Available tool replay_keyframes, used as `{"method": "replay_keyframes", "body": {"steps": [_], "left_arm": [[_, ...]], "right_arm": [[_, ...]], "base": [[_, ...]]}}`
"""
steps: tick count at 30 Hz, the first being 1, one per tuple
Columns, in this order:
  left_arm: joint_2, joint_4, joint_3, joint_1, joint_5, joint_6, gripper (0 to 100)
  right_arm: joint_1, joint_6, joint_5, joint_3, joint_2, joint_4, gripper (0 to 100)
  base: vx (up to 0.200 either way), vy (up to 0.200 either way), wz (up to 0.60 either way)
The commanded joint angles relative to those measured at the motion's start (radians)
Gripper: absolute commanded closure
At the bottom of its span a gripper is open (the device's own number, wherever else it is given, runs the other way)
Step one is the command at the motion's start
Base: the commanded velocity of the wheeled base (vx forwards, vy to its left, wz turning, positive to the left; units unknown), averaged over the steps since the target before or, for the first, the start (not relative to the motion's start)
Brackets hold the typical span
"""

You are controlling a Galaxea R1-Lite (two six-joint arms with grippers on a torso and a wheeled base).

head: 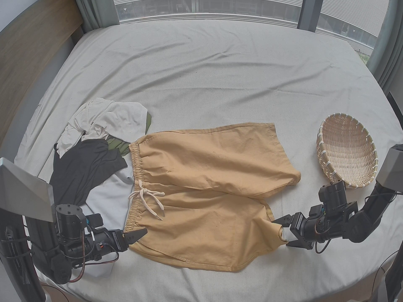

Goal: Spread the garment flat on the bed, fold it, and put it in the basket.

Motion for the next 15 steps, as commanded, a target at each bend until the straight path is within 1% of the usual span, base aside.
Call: {"method": "replay_keyframes", "body": {"steps": [1,7,8,15], "left_arm": [[0.000,-0.001,0.002,0.001,0.000,0.000,0],[0.000,-0.001,0.001,0.001,0.000,0.000,0],[0.000,-0.001,0.001,0.001,0.000,0.000,0],[0.000,-0.001,0.005,-0.001,0.000,0.000,0]], "right_arm": [[0.024,0.002,-0.009,-0.018,-0.005,0.009,0],[0.023,0.005,-0.009,-0.025,-0.005,0.009,0],[0.023,0.008,-0.011,-0.029,-0.005,0.009,100],[0.023,0.009,-0.011,-0.027,-0.005,0.010,100]], "base": [[0.000,0.000,0.00],[0.000,0.000,0.00],[0.000,0.000,0.00],[0.000,0.000,0.00]]}}
